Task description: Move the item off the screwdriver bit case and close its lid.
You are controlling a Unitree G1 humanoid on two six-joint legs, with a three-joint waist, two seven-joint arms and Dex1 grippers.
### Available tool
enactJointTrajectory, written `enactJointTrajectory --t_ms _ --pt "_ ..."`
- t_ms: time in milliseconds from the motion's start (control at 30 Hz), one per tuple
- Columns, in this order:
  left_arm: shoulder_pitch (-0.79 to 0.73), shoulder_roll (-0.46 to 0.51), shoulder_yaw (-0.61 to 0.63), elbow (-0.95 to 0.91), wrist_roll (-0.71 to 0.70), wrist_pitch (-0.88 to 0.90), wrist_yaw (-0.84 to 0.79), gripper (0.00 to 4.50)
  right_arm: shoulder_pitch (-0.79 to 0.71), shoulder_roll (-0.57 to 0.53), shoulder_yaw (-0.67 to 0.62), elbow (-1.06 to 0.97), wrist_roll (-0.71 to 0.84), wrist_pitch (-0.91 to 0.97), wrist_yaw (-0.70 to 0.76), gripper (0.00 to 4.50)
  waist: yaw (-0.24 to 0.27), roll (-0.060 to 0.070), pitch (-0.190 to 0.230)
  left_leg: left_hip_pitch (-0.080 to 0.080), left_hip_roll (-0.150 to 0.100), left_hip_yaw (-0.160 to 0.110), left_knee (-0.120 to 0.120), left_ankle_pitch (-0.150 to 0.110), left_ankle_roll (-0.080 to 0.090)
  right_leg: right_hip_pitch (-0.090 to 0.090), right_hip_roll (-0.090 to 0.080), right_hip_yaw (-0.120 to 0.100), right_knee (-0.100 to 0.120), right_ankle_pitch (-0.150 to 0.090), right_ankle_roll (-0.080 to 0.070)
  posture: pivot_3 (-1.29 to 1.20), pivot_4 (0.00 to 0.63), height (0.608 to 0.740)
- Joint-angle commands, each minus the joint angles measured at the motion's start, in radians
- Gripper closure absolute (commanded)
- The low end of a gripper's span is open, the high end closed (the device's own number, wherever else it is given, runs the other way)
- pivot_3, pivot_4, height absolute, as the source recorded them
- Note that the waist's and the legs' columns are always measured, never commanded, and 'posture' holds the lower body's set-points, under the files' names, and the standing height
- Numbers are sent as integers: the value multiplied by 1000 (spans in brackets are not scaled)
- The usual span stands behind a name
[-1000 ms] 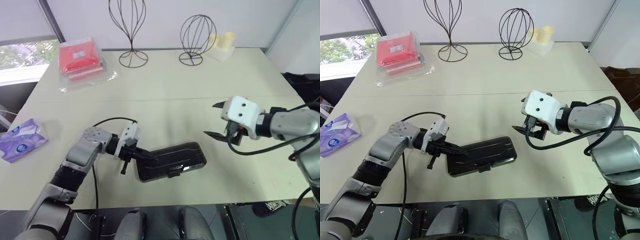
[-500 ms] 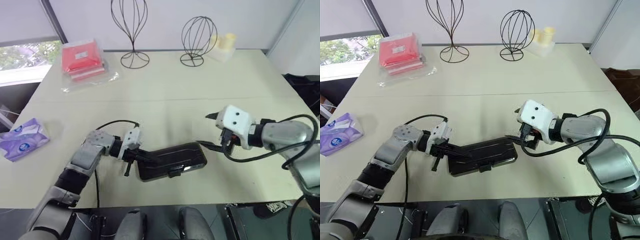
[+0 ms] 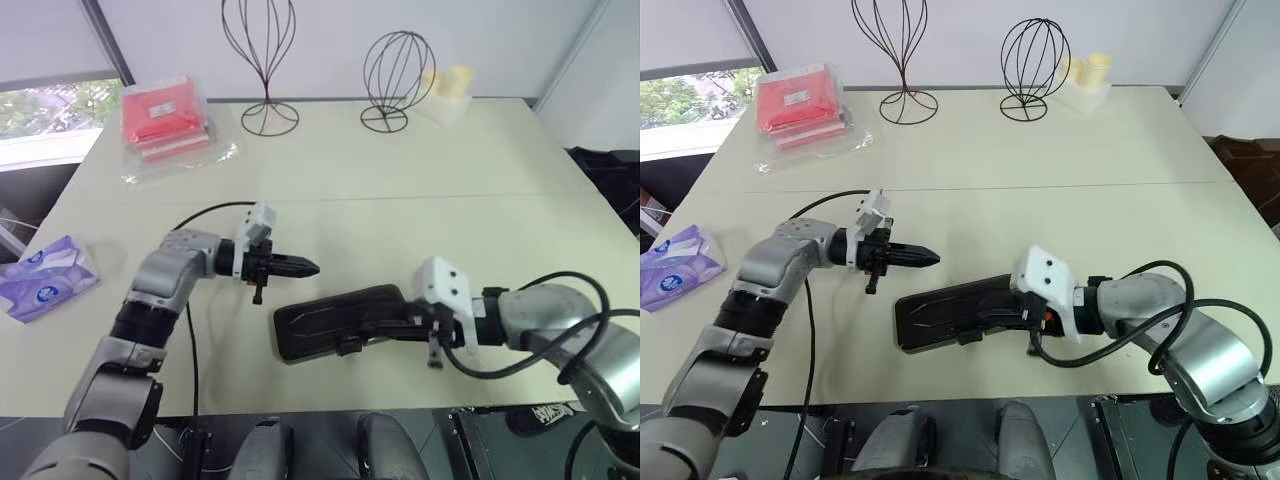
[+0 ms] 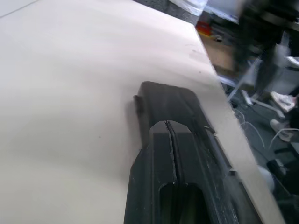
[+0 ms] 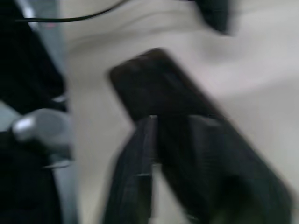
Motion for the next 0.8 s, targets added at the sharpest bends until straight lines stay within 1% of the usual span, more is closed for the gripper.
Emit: enactJointTrajectory --t_ms 33,200,300,367,533,800 --pt "-49 -41 -29 60 55 -75 9 4500 14 1 77 -30 0 -29 -3 4444 -1 0 0 0 0 0 0 0 0 0 0 0 0 0 0 0 150 740" --pt "-79 -116 -77 164 149 -177 49 4500 33 11 212 18 -86 -93 -28 4444 -1 0 0 0 0 0 0 0 0 0 0 0 0 0 0 0 150 740" --pt "-76 -142 -98 186 182 -215 51 4500 41 12 285 54 -158 -134 -52 4444 -1 0 0 0 0 1 0 0 0 0 0 0 0 0 0 0 150 740" --pt "-72 -158 -106 196 202 -235 60 4500 47 22 311 77 -194 -159 -70 4444 -1 0 0 0 0 0 0 0 0 -1 0 0 0 0 0 0 150 740" --pt "-56 -187 -121 215 236 -285 75 4500 57 44 331 122 -277 -212 -126 4444 -1 0 0 0 0 1 0 0 0 -1 0 0 0 0 0 0 150 740" --pt "-16 -207 -168 204 291 -366 61 4500 72 63 314 123 -303 -220 -156 4444 -1 0 0 0 0 0 0 0 0 -1 0 0 0 0 0 0 150 740"
